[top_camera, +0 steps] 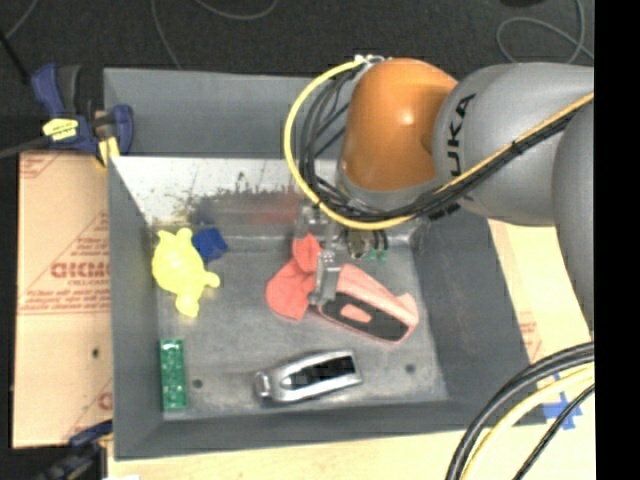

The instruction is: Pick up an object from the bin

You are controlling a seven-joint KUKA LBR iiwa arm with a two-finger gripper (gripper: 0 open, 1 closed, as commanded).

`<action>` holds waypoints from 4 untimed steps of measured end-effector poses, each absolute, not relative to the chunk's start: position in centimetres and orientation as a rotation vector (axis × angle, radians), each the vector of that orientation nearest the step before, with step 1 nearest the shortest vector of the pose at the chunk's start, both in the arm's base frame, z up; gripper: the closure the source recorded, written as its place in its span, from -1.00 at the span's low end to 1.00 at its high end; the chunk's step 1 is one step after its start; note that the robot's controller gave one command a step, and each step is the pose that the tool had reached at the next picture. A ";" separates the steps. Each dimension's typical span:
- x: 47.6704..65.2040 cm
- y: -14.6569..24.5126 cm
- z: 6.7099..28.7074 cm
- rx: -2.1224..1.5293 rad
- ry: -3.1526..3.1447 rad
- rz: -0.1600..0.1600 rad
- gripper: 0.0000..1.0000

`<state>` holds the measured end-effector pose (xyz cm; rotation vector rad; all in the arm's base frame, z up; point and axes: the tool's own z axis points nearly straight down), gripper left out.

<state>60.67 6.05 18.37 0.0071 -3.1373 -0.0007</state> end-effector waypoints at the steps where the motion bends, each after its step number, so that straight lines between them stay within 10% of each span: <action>1: 60.8 6.0 18.9 0.005 -3.146 -0.002 -1.00; 2: 60.1 1.9 14.0 0.149 -3.144 0.000 -1.00; 3: 57.6 -1.7 13.0 0.059 -3.144 -0.004 -1.00; 4: 59.0 -2.9 12.4 0.007 -3.152 -0.001 -1.00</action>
Offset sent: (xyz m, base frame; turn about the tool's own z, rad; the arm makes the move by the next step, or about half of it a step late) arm -0.0179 -0.0991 -0.1137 -0.2096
